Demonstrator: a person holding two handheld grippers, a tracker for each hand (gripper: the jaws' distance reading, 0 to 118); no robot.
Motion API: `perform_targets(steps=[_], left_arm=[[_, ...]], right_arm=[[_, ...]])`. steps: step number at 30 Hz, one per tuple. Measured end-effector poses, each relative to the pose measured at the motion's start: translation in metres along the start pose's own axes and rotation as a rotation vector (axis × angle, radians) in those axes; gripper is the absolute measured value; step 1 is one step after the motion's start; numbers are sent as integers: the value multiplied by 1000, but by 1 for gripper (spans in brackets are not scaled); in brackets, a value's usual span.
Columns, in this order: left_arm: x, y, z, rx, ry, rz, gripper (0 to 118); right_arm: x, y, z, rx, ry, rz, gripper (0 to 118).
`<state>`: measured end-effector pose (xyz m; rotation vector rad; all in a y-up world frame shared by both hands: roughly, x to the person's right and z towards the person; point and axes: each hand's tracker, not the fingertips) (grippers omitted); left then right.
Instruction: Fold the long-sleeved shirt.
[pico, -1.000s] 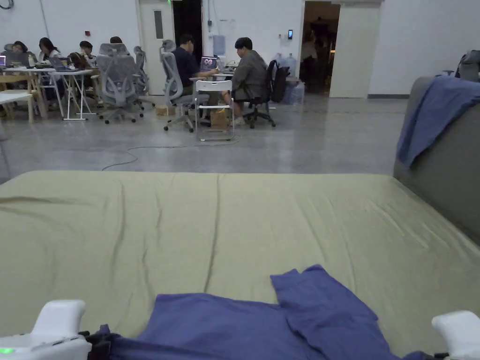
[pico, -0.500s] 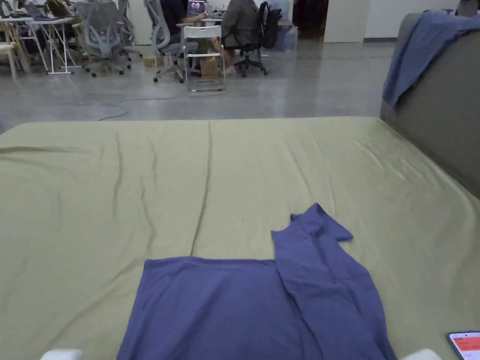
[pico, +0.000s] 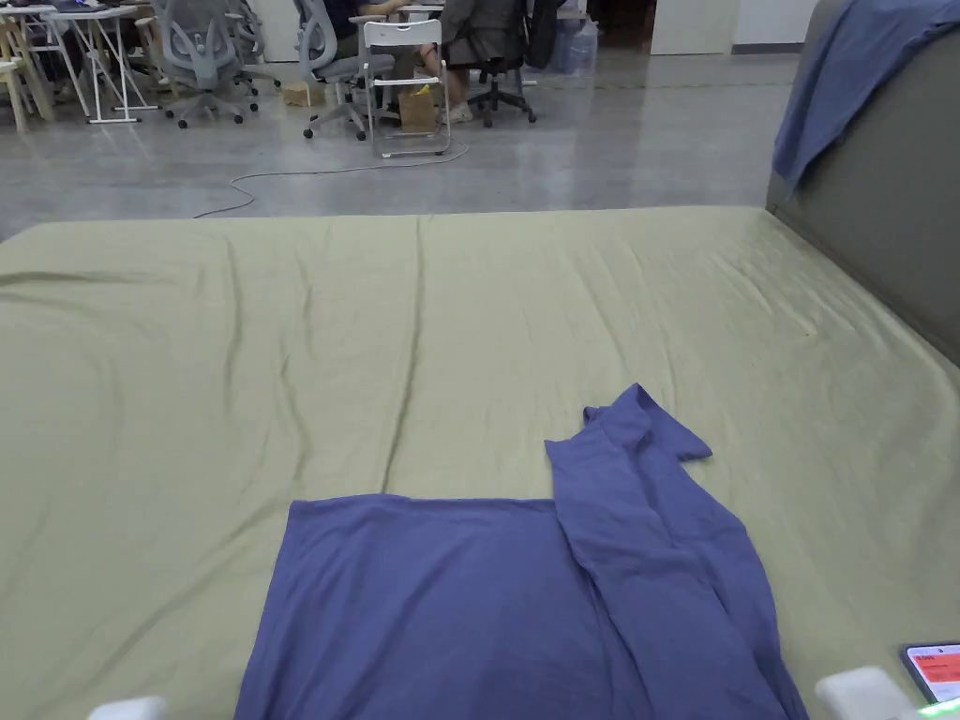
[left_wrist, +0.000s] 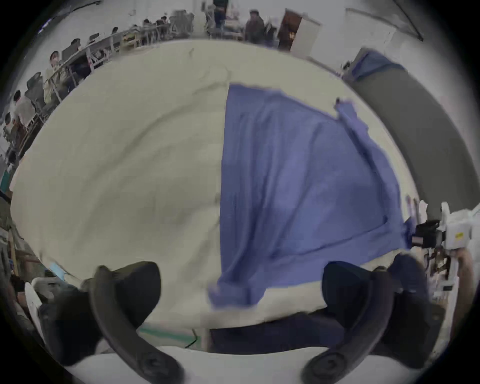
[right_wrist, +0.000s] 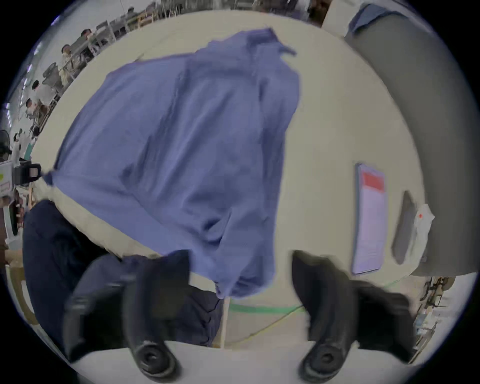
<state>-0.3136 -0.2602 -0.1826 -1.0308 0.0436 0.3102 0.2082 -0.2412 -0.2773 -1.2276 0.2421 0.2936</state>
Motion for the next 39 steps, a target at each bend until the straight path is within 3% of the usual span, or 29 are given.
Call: perform_targets(steps=[4, 5, 6, 7, 8, 9, 10, 11, 12, 15, 16, 18, 19, 20, 23, 25, 27, 30, 31, 32, 33, 34, 35, 37, 38, 39], left_arm=[[18, 3, 51, 192, -13, 6, 115], [24, 2, 58, 177, -7, 2, 109], [29, -1, 60, 161, -13, -5, 85], [35, -6, 61, 151, -27, -23, 34], [41, -11, 63, 159, -29, -36, 34], [47, -14, 62, 162, -6, -38, 15], [51, -18, 60, 166, 5, -35, 0], [51, -17, 60, 176, -16, -34, 0], [52, -13, 59, 161, -78, -15, 0], [56, 4, 56, 187, -96, 14, 0], [57, 12, 54, 195, -99, 5, 0], [62, 29, 49, 220, -88, -19, 0], [62, 37, 46, 226, -90, -21, 0], [63, 44, 43, 232, -96, -21, 0], [63, 64, 33, 255, -110, -19, 0], [62, 76, 23, 266, -108, -24, 0], [61, 84, 15, 271, -102, -28, 0], [58, 88, 5, 265, -113, -16, 0], [58, 88, 3, 260, -115, -9, 0], [57, 86, 2, 254, -115, -2, 0], [57, 84, 1, 249, -121, 2, 0], [57, 83, -1, 244, -124, 2, 0], [58, 81, -2, 240, -119, 1, 0], [58, 78, -3, 231, -108, -3, 0], [59, 77, -2, 228, -106, -2, 0], [60, 76, -1, 227, -107, -1, 0]], right_arm=[[2, 6, 63, 179, 31, -39, 96], [0, 5, 71, 212, 34, -66, 96], [-2, 4, 75, 228, 51, -88, 90], [-5, 3, 77, 246, 52, -112, 69], [-10, 5, 73, 270, 53, -128, 69], [-13, 6, 70, 280, 51, -136, 58], [-16, 11, 64, 267, 60, -145, 31], [-16, 19, 61, 248, 57, -133, 0], [-11, 31, 53, 250, 113, -186, 0], [4, 92, 41, 257, 151, -187, 0], [-1, 120, 35, 285, 165, -185, 8], [9, 193, 22, 342, 165, -162, 101], [14, 234, 6, 337, 154, -167, 118], [15, 269, -4, 393, 149, -202, 116], [22, 391, -59, 297, 68, -192, 116], [45, 428, -118, 198, -1, -240, 116], [54, 455, -166, 125, -25, -378, 116], [54, 457, -195, 80, 51, -521, 116], [53, 456, -203, 65, 52, -566, 113], [62, 456, -208, 61, 75, -626, 98], [65, 452, -209, 95, 117, -653, 71], [67, 451, -208, 99, 124, -650, 30], [67, 452, -206, 89, 100, -628, 0], [67, 444, -194, 133, 43, -581, 0], [68, 440, -186, 170, 94, -579, 0], [67, 440, -173, 197, 139, -529, 0]])
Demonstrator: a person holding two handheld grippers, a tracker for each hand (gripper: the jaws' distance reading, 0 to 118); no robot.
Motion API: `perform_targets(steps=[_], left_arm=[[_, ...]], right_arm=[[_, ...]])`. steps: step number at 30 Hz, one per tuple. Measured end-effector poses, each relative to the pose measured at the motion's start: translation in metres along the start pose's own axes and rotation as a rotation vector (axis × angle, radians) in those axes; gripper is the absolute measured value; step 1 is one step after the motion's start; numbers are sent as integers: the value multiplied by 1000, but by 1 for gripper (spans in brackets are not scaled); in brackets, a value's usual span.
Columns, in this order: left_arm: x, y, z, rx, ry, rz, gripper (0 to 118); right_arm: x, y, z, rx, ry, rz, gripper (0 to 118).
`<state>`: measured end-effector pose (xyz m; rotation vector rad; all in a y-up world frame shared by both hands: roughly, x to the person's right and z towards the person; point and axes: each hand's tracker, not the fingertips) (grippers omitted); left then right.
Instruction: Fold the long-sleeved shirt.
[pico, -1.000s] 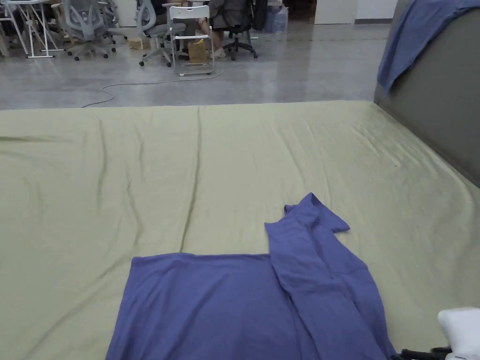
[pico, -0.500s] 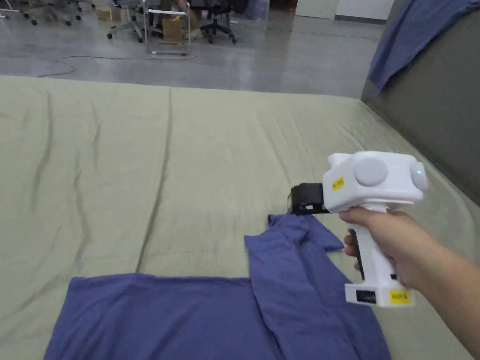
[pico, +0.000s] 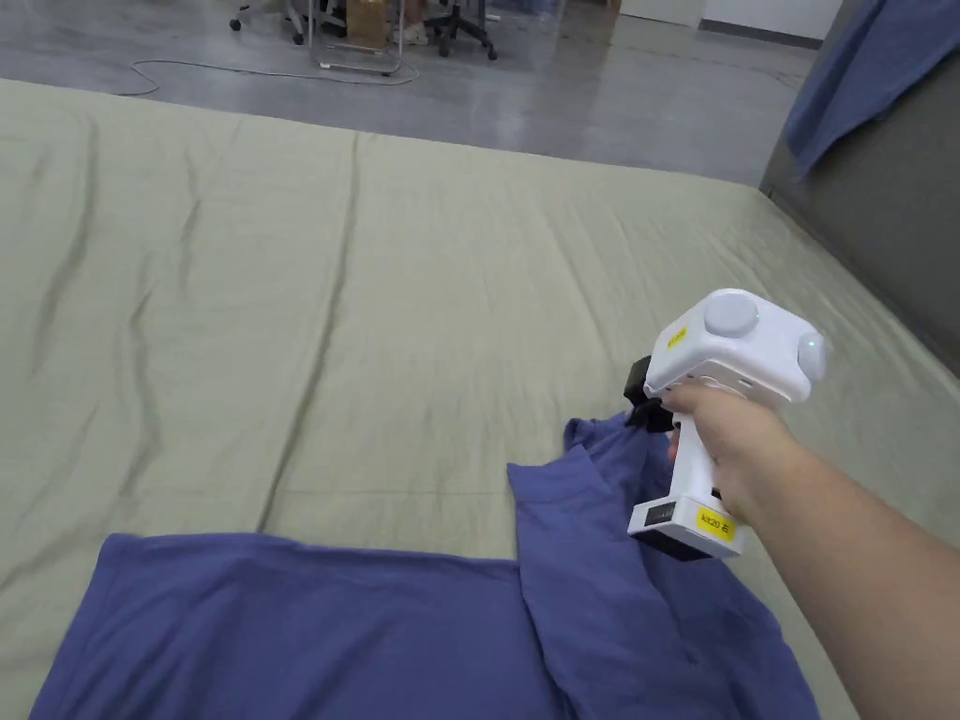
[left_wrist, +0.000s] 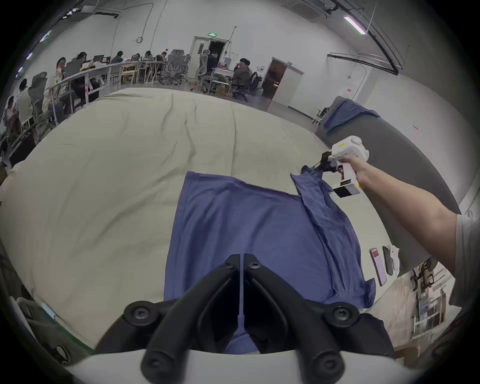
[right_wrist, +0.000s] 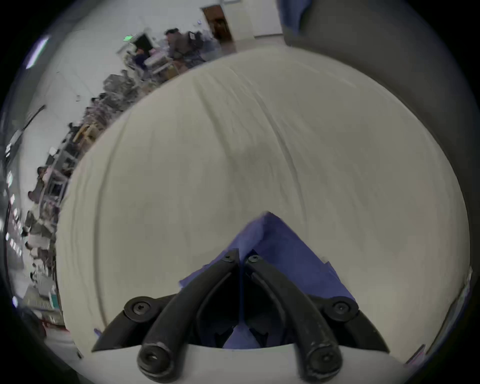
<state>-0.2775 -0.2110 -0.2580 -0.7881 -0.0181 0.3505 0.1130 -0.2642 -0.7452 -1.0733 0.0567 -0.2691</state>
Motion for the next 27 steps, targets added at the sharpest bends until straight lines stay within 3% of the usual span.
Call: perform_targets(steps=[2, 8, 12, 16, 21, 22, 23, 27], left_arm=[[2, -1, 5, 7, -14, 4, 0], [14, -4, 22, 36, -32, -4, 0], [18, -13, 26, 25, -34, -6, 0], [20, -23, 29, 5, -27, 2, 0], [21, -29, 34, -10, -12, 12, 0], [22, -30, 36, -13, -11, 12, 0], [23, -31, 37, -13, -12, 12, 0], [27, -34, 46, -10, -15, 18, 0]], right_arm=[[-7, -3, 30, 51, 16, 61, 0], [-25, -58, 137, 223, 29, 410, 0], [-24, -136, 161, 141, 12, 545, 0], [-14, -219, 146, 27, -30, 671, 0], [2, -295, 92, -191, -89, 611, 0], [5, -303, 81, -195, -91, 621, 0], [4, -304, 83, -70, -84, 646, 0], [-2, -293, 88, -119, -100, 609, 5]])
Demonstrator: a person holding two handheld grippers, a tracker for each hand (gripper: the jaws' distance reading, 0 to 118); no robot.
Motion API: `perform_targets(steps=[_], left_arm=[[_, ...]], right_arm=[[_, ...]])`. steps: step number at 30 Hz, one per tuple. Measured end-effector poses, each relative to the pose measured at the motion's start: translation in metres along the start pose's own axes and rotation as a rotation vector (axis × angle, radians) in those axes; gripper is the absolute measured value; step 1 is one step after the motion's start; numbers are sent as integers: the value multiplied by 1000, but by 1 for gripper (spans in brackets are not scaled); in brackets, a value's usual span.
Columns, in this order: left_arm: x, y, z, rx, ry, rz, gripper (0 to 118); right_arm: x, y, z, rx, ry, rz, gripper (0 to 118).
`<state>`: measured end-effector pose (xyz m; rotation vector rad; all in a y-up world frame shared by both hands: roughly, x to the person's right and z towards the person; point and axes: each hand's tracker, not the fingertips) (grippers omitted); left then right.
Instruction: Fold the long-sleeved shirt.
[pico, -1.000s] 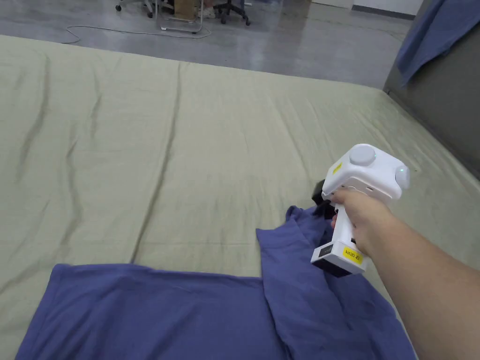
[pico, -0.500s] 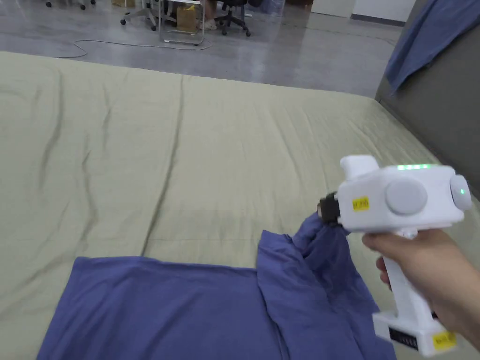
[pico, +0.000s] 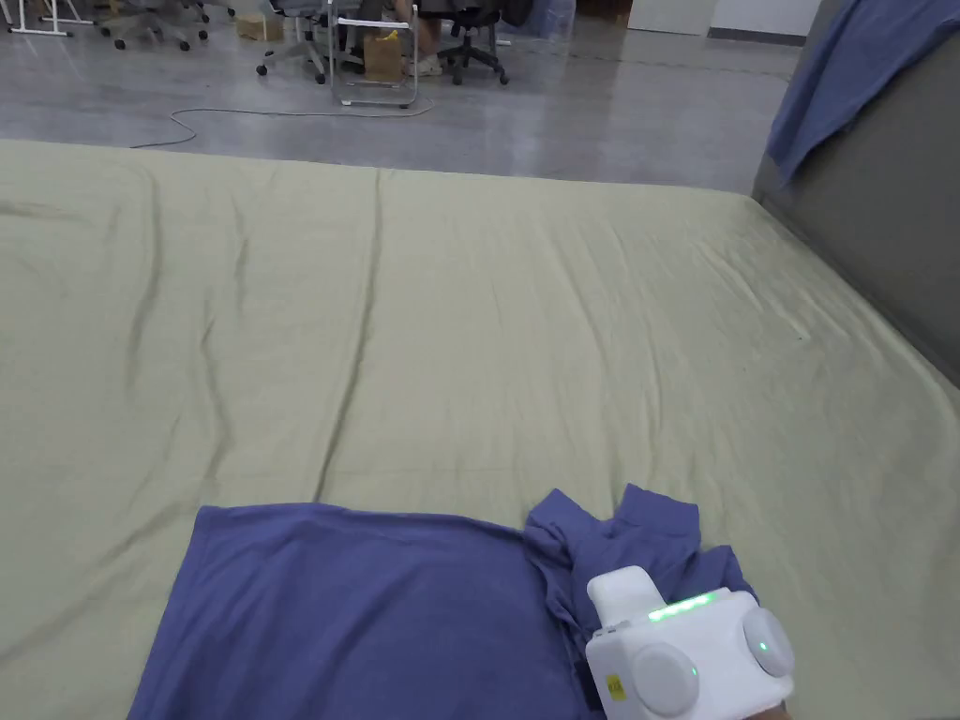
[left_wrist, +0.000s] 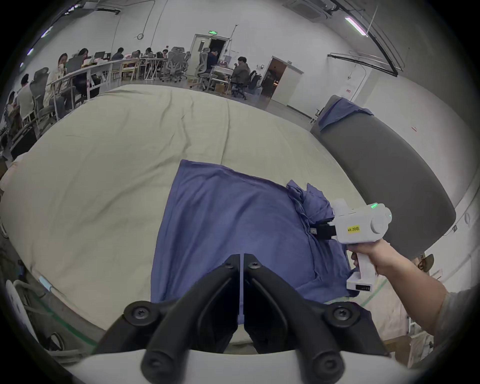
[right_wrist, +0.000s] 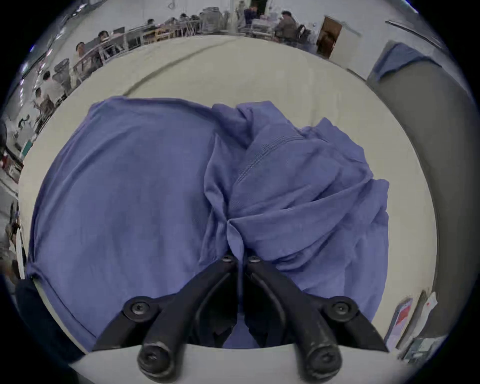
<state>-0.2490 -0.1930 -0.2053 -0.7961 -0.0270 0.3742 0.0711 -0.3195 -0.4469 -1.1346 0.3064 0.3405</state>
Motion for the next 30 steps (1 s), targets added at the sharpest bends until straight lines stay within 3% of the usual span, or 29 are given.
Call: perform_targets(steps=[3, 4, 6, 7, 8, 11, 13, 14, 15, 16, 18, 19, 21, 22, 23, 28, 30], left_arm=[[2, -3, 6, 2, -19, 27, 0], [2, -3, 9, 3, -28, 39, 0], [3, -4, 19, 16, -47, 46, 0], [5, -4, 26, 28, -54, 42, 0], [5, -5, 30, 36, -56, 37, 0], [2, -11, 36, 35, -43, 26, 0], [0, -17, 33, 7, -39, 30, 0], [-1, -20, 31, -6, -39, 34, 0], [-1, -23, 26, -23, -40, 42, 0], [-3, -25, 22, -36, -41, 51, 0], [-7, -23, 12, -58, -45, 76, 1], [-10, -17, 4, -62, -52, 89, 9], [-16, 11, -18, -55, -61, 93, 71], [-21, 32, -36, -43, -53, 70, 103], [-27, 52, -58, -38, -33, 47, 117], [-62, 140, -197, 11, 198, 29, 116], [-78, 154, -252, -59, 254, 12, 105]], right_arm=[[12, 5, 17, -18, 48, 40, 9], [16, 5, 33, -19, 56, 33, 16], [18, -7, 78, 33, 27, -15, 79], [21, -19, 103, 109, 12, -26, 102], [23, -30, 125, 188, 31, -38, 111], [17, -70, 174, 260, 113, -108, 111], [14, -95, 184, 247, 209, -193, 105], [12, -106, 186, 268, 243, -227, 74], [8, -115, 186, 269, 271, -250, 25], [5, -121, 182, 235, 286, -274, 0], [-7, -129, 176, 223, 263, -292, 0], [-10, -131, 174, 223, 292, -311, 0], [-13, -129, 171, 215, 340, -357, 0], [4, -131, 166, 215, 349, -369, 0], [6, -129, 164, 216, 353, -373, 0], [23, -112, 154, 211, 326, -389, 0], [36, -98, 149, 204, 337, -401, 0]])
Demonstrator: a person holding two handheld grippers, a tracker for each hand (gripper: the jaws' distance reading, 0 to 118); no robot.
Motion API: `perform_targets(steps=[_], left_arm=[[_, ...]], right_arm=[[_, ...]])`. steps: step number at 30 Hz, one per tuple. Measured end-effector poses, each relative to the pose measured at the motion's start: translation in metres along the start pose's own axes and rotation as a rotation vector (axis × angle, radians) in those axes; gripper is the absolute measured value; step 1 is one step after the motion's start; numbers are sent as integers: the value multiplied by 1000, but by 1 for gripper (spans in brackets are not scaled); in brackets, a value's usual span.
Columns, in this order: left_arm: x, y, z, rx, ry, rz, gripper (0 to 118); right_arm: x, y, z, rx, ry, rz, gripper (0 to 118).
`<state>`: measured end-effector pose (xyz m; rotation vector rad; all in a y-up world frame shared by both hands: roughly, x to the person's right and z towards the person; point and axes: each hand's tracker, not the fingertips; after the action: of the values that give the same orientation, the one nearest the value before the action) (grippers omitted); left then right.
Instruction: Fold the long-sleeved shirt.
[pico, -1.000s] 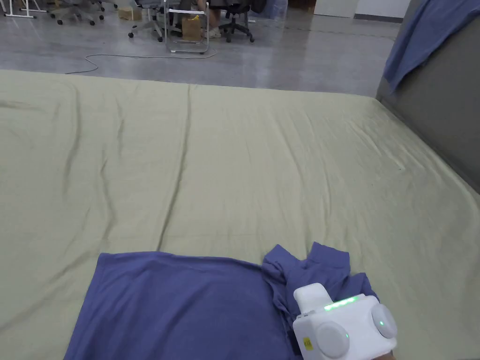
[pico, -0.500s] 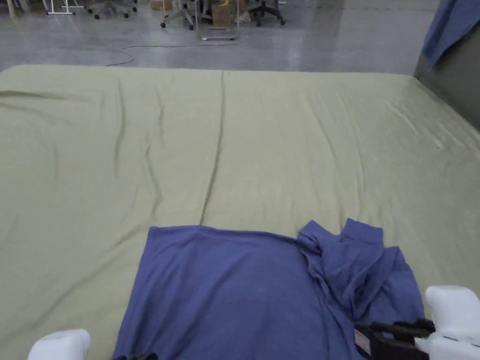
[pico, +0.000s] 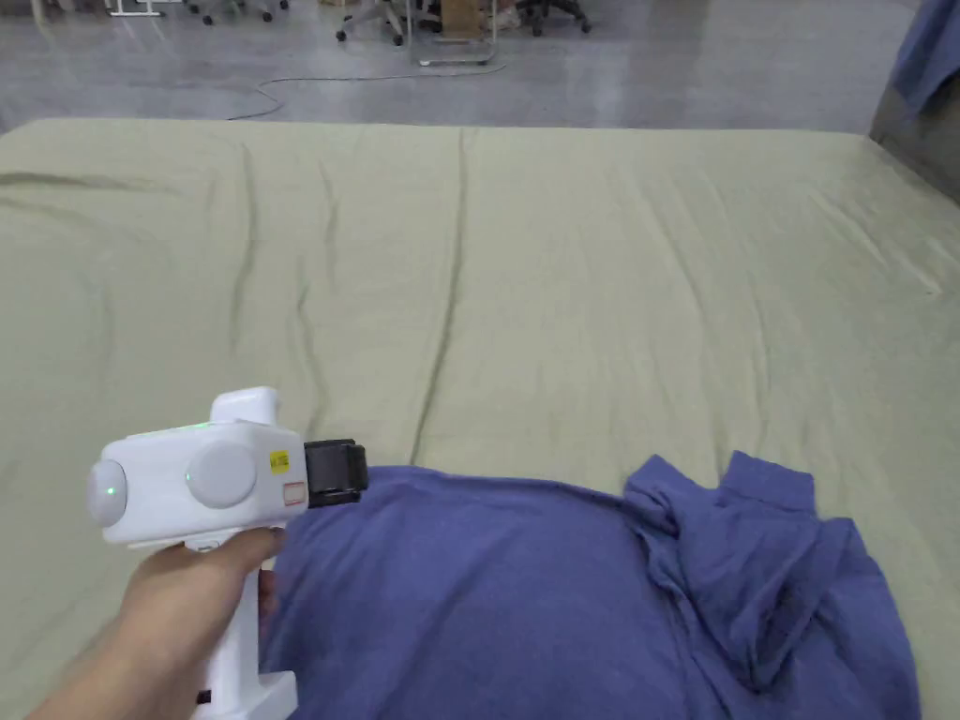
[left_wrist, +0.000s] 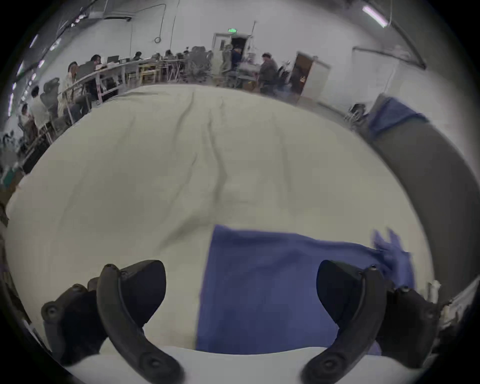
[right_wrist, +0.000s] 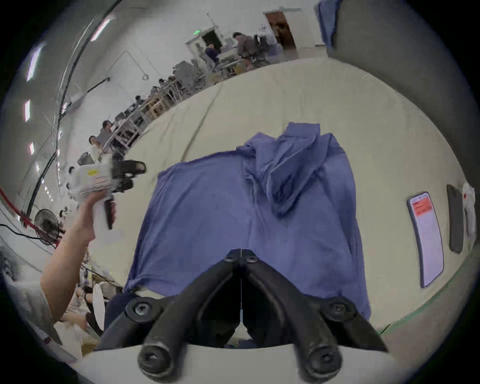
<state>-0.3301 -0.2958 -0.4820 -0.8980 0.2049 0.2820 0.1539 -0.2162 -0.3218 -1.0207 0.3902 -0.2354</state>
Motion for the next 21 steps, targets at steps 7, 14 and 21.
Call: perform_targets(steps=[7, 14, 21], left_arm=[[23, -11, -31, -6, 39, -186, 23], [27, -11, 6, -17, -54, -172, 2], [19, 0, 44, 26, -115, -170, 2]], right_arm=[[44, 118, -43, 90, -127, -67, 117], [88, 224, -169, -211, -270, -260, 115], [89, 212, -179, -228, -364, -242, 3]])
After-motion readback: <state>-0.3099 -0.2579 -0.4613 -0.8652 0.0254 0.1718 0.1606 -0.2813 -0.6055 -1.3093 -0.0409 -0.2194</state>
